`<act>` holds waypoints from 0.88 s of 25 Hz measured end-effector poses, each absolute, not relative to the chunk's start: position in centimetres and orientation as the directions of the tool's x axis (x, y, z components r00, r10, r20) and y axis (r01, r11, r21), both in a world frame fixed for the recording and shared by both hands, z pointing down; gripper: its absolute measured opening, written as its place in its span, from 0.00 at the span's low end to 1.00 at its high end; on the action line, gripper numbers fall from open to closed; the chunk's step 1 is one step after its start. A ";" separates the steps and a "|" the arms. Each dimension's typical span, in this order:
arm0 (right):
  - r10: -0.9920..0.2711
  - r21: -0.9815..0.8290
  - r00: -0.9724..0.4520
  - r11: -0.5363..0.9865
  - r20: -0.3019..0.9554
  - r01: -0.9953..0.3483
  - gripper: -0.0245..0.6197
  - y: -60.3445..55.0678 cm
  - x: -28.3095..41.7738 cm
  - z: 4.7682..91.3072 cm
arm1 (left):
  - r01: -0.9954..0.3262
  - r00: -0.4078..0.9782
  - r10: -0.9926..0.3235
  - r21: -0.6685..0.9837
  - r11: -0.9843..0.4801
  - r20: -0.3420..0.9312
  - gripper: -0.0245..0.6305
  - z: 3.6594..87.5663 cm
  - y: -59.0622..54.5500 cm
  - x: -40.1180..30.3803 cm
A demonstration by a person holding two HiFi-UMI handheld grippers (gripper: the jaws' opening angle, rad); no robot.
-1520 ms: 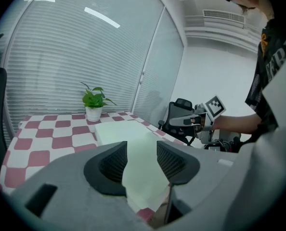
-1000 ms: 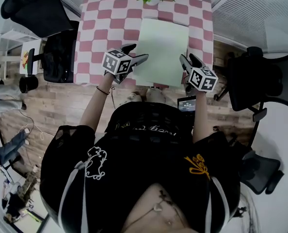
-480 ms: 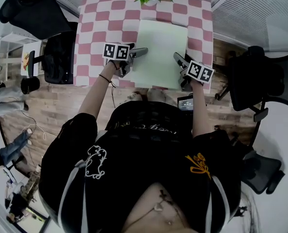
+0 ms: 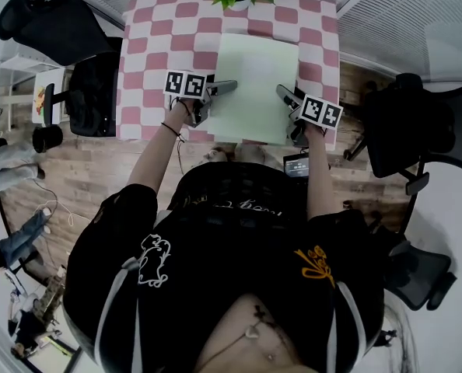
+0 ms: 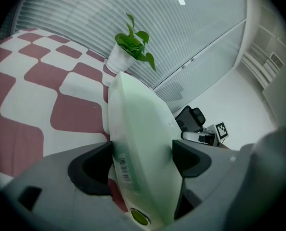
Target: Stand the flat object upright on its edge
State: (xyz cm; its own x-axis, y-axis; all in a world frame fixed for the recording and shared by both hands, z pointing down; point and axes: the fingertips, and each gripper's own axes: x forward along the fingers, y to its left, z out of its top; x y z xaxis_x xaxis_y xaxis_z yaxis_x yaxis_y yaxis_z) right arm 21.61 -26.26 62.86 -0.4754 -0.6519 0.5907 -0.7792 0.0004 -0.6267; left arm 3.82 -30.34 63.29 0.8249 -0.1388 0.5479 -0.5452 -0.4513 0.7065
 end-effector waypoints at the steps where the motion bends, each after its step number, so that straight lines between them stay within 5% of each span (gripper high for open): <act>1: -0.658 -0.620 -0.472 0.010 0.586 -0.784 0.46 -26.2 21.6 62.5 | -0.545 0.825 -0.145 0.700 -0.462 0.546 0.65 62.9 -30.3 3.8; 12: -0.736 -0.457 -0.457 0.223 0.500 -0.861 0.46 -28.3 21.0 54.5 | -0.563 0.801 -0.279 0.506 -0.654 0.530 0.61 55.7 -31.8 3.2; 22: -0.836 -0.095 -0.379 0.373 0.398 -0.923 0.45 -32.0 18.9 47.0 | -0.628 0.674 -0.499 0.067 -0.776 0.545 0.59 48.7 -34.9 1.4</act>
State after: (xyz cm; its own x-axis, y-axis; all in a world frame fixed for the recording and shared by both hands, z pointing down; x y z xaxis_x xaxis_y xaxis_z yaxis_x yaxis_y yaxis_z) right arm 18.87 -31.99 47.02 -0.3787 -0.8356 0.3980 -0.9229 0.3731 -0.0948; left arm 1.45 -34.86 48.66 0.6740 -0.4985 0.5451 -0.6276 -0.7757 0.0666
